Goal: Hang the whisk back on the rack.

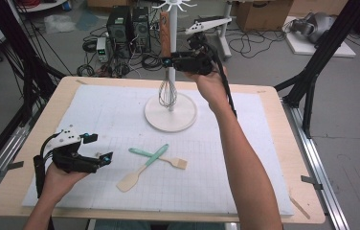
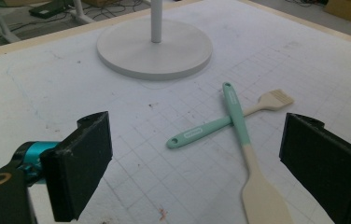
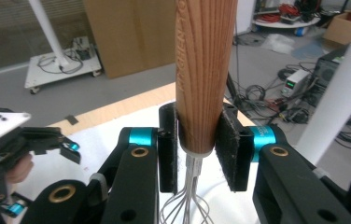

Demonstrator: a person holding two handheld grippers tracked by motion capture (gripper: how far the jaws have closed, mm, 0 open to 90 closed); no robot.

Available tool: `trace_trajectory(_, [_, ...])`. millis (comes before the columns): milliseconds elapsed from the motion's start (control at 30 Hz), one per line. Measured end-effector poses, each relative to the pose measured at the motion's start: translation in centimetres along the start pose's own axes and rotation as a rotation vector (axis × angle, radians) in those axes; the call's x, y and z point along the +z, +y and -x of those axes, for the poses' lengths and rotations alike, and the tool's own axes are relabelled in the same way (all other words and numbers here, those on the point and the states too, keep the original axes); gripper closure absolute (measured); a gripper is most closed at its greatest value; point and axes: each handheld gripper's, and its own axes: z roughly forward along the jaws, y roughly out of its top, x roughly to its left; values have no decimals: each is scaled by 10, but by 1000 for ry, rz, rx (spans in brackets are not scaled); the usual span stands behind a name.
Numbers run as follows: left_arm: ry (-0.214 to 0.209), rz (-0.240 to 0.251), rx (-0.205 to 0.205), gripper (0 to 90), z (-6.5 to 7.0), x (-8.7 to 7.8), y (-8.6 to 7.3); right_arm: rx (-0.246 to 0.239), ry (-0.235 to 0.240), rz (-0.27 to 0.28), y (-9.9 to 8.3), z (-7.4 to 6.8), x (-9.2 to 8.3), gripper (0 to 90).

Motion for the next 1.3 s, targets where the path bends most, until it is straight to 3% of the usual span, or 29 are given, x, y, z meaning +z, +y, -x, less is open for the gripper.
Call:
trace_trajectory(567, [10,8,-8,99,-3,-3,0,42,-44,-26,11,16,9,711])
trace_trajectory(1300, [1,12,-11,99,-3,-3,-2,81,-98,-33,6,27,17,709])
